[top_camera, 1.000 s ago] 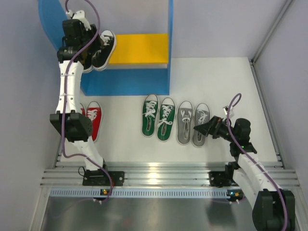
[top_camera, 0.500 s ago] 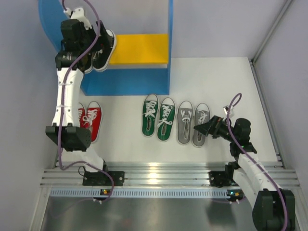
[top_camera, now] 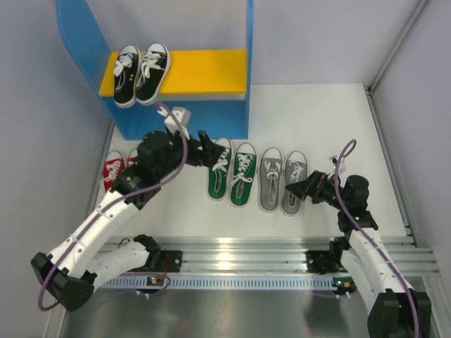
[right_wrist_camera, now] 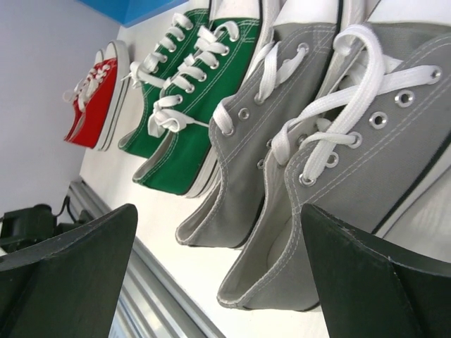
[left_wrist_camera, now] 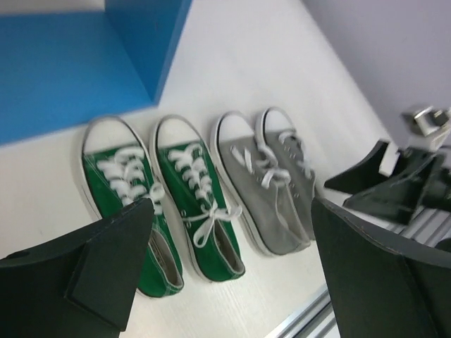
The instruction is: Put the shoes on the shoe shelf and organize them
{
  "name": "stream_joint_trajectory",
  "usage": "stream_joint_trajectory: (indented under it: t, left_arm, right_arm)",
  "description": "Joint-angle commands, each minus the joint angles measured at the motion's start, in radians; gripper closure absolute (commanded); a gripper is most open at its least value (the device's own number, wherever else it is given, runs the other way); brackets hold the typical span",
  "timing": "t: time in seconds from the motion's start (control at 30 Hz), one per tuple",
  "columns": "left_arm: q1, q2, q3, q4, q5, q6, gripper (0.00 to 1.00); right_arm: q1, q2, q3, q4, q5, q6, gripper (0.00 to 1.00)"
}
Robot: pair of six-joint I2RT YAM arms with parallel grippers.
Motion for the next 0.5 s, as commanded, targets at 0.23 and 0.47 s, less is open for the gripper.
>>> stream_joint_trajectory:
  t: [0.23,0.47]
  left_arm:
    - [-0.266,0.093,-0.357,0.176,-0.433,-0.119,0.01]
    - [-0.31,0.186,-0.445,0.302,-0.485,-0.13,0.02]
  right_arm:
    - [0.011,-0.189,0.164,-0.269,0.256,-0.097,0.01]
    - [0.011,-0.201,0.187,-0.338,0.297,-0.136,0.01]
